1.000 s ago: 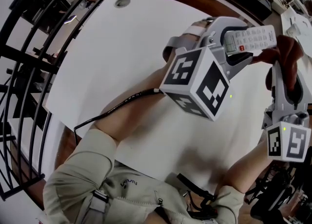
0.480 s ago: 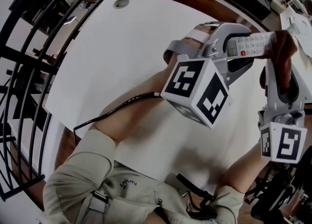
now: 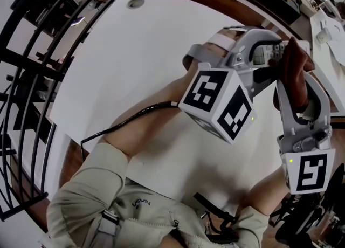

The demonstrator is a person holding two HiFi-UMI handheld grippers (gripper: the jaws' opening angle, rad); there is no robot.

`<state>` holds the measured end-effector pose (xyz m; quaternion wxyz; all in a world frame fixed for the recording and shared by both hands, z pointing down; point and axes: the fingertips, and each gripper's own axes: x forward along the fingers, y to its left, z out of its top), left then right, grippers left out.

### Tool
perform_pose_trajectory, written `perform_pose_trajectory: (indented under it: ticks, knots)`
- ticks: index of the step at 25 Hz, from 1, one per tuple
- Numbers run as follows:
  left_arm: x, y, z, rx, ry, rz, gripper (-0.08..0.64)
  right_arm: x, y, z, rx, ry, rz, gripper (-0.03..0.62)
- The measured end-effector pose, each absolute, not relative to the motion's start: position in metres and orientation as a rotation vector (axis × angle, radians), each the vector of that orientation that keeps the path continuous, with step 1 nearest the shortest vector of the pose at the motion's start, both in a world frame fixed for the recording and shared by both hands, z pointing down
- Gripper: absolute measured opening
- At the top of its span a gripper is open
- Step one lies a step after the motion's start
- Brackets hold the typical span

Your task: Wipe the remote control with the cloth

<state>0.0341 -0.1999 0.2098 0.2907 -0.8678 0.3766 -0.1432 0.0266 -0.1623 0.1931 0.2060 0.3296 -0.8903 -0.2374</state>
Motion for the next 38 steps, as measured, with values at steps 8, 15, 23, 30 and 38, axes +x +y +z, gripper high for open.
perform_pose_trajectory:
  ticks: [8, 15, 23, 30, 38]
  knots:
    - [0.044, -0.19, 0.213, -2.29, 0.951, -0.39, 0.244, 0.103, -0.189, 0.133, 1.537, -2.366, -0.785, 0.126]
    - [0.036, -0.176, 0.222, -2.228, 0.903, -0.439, 0.244, 0.095, -0.206, 0.145, 1.579, -2.305, -0.786, 0.126]
    - [0.054, -0.183, 0.228, -2.188, 0.899, -0.463, 0.244, 0.075, -0.199, 0.164, 1.382, -2.258, -0.807, 0.124]
    - [0.053, -0.185, 0.231, -2.17, 0.911, -0.487, 0.244, 0.047, -0.184, 0.188, 1.156, -2.139, -0.866, 0.124]
    - [0.057, -0.184, 0.232, -2.166, 0.908, -0.468, 0.244, 0.022, -0.159, 0.203, 0.924, -2.435, -0.633, 0.124]
